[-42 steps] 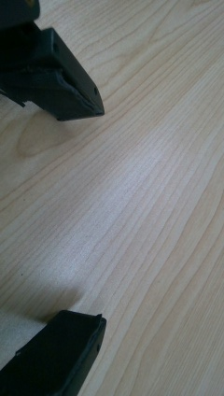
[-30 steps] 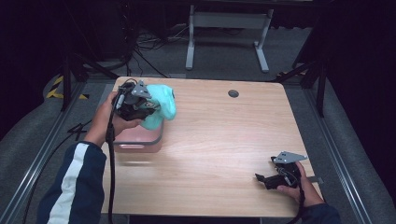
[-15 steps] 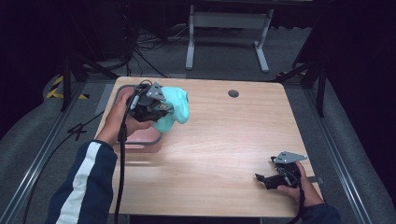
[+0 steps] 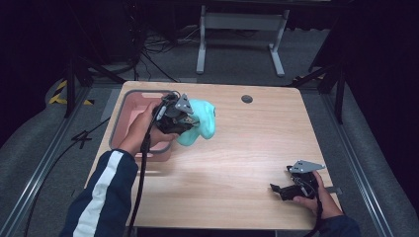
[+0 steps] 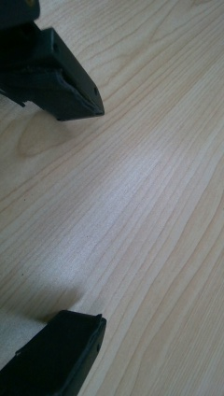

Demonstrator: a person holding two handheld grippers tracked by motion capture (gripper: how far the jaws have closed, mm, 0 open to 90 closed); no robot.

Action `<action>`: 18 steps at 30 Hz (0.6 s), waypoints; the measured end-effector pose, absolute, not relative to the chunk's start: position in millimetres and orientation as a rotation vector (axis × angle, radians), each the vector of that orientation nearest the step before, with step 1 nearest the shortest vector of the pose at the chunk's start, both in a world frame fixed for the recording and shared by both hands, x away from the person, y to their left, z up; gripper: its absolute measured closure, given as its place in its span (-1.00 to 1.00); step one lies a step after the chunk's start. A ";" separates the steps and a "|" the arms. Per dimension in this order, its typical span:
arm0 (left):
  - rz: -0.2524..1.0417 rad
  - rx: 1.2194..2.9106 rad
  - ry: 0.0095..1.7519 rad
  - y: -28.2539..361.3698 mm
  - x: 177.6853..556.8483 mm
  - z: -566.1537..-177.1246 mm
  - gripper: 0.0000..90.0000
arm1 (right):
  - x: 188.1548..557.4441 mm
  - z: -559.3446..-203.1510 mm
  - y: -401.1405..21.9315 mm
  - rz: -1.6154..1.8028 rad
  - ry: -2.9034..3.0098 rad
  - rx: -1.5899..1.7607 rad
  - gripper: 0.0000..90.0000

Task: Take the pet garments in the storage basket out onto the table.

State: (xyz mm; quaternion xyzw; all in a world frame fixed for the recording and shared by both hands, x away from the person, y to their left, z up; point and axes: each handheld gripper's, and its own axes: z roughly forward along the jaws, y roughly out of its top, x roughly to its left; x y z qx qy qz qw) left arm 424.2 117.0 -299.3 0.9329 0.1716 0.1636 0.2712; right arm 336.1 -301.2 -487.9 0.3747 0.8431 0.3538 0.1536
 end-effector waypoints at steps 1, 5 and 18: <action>0.430 2.515 0.451 114.2 424.4 -300.4 0.64 | 336.1 -487.9 -301.2 1.014 2.417 1.074 -0.96; 0.410 2.529 0.438 103.8 423.7 -305.7 0.64 | 336.1 -487.9 -301.2 1.014 2.418 1.075 -0.96; 0.339 2.562 0.374 70.9 423.6 -326.2 0.64 | 336.1 -487.9 -301.2 1.014 2.417 1.074 -0.96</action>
